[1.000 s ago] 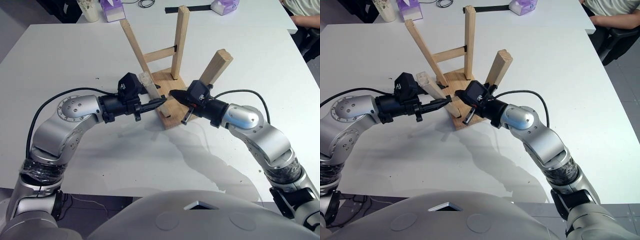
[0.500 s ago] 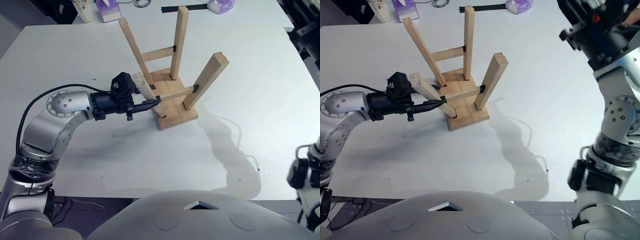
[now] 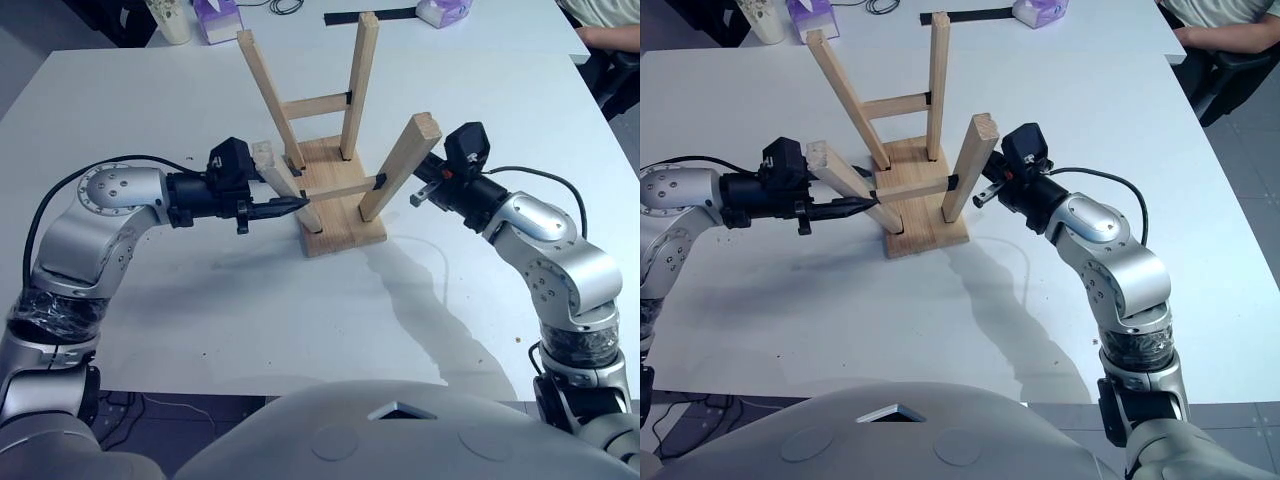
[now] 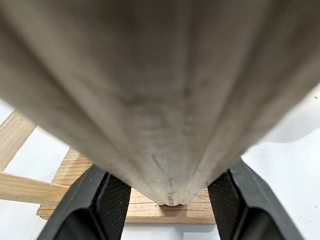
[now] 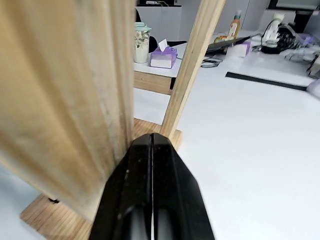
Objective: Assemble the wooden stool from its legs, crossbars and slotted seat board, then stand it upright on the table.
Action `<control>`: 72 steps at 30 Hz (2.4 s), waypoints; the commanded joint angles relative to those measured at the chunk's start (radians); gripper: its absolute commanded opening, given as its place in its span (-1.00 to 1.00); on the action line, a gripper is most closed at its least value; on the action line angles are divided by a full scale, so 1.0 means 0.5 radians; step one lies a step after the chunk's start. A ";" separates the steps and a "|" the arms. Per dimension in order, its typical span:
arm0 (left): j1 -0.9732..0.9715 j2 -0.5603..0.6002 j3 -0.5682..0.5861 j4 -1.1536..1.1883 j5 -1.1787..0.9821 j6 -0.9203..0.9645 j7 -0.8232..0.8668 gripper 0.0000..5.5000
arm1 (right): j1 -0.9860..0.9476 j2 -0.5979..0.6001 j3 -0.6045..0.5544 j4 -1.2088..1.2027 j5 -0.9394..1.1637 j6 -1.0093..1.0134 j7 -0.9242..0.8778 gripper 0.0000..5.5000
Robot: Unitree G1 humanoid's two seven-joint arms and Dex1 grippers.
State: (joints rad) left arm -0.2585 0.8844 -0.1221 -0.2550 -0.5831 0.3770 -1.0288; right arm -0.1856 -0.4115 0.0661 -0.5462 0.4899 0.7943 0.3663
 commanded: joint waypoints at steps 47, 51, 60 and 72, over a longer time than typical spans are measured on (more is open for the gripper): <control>-0.121 -0.604 1.442 -0.503 -0.984 0.459 1.324 0.22 | -0.417 -0.144 -0.428 0.446 0.254 -0.323 0.265 -1.00; 0.363 -1.048 1.207 -0.763 -0.418 0.479 2.096 0.22 | -0.163 0.141 -0.416 0.291 -0.260 -0.479 -0.434 -1.00; 1.075 -1.369 0.277 -1.255 0.574 0.200 2.438 -0.17 | 0.419 0.413 0.146 -0.328 -0.685 -0.325 -0.828 -1.00; 1.147 -1.504 0.469 -1.255 1.038 0.146 2.585 -0.90 | 0.369 0.536 -0.087 -0.235 -1.060 -0.332 -1.115 -1.00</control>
State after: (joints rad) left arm 0.3204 0.1480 0.1217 -0.8664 -0.0984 0.4240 0.2601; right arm 0.0003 -0.1619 0.0178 -0.6457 -0.0225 0.6206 -0.1876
